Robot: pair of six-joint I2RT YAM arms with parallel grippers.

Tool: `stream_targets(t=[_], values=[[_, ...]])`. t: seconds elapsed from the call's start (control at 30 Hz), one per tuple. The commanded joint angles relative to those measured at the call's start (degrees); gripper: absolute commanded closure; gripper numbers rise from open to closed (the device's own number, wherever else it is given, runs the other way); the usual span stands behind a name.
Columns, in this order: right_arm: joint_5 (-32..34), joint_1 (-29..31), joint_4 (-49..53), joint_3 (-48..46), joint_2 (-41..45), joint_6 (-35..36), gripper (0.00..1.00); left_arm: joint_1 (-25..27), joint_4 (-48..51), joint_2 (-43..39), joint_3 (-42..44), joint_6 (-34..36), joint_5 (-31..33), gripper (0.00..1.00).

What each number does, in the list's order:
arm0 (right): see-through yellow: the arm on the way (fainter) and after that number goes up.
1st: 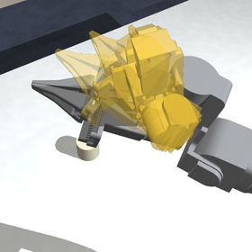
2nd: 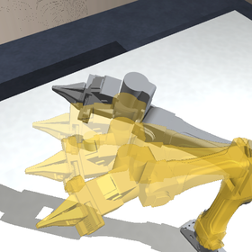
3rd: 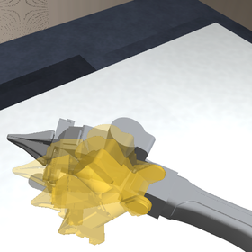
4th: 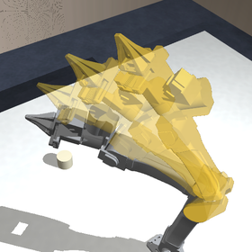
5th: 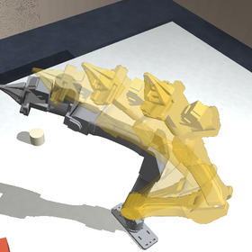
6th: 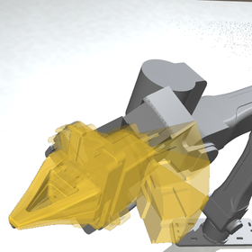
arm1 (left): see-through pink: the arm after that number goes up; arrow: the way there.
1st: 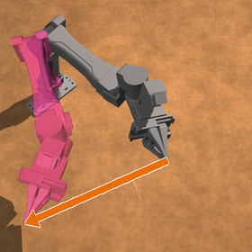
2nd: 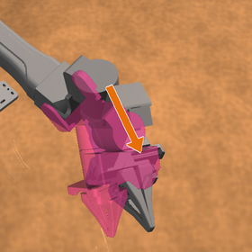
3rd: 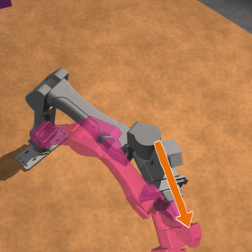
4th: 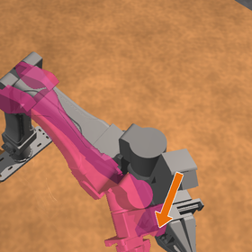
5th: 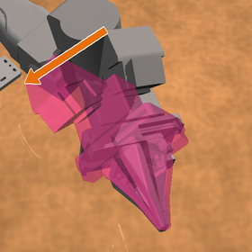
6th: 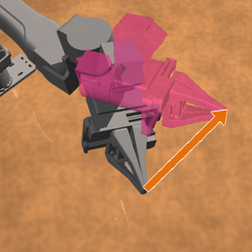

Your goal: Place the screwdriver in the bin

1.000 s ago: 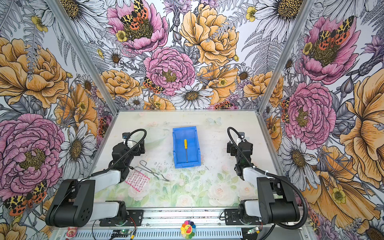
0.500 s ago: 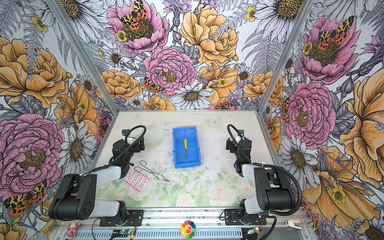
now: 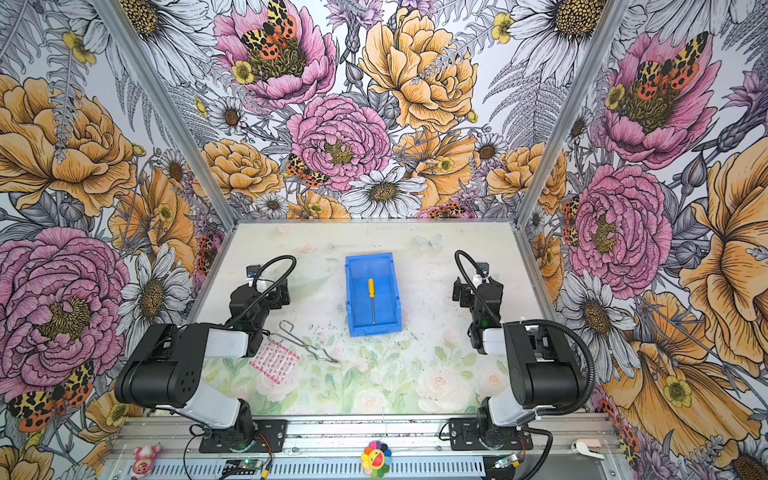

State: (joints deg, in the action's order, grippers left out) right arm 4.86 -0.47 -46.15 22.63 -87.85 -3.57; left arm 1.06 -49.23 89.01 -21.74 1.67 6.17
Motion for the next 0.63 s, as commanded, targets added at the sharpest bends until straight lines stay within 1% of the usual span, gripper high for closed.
stream_targets(t=[0.0,0.4,0.5,0.6], values=[[0.85,-0.41,-2.10,0.49,-0.30,-0.86,0.01,-0.58,-3.92,-0.37,0.03,-0.81,1.77,0.01],[0.84,-0.41,-2.01,0.59,-0.30,-0.91,0.01,-0.61,-4.16,-0.24,0.05,-0.83,1.65,0.01],[0.85,-0.40,-2.05,0.59,-0.29,-0.91,0.01,-1.54,-3.75,-0.25,-0.24,-1.37,-0.34,0.01],[0.83,-0.41,-2.18,0.41,-0.17,-0.90,0.01,-0.59,-4.32,-0.29,0.03,-0.68,1.27,0.01]])
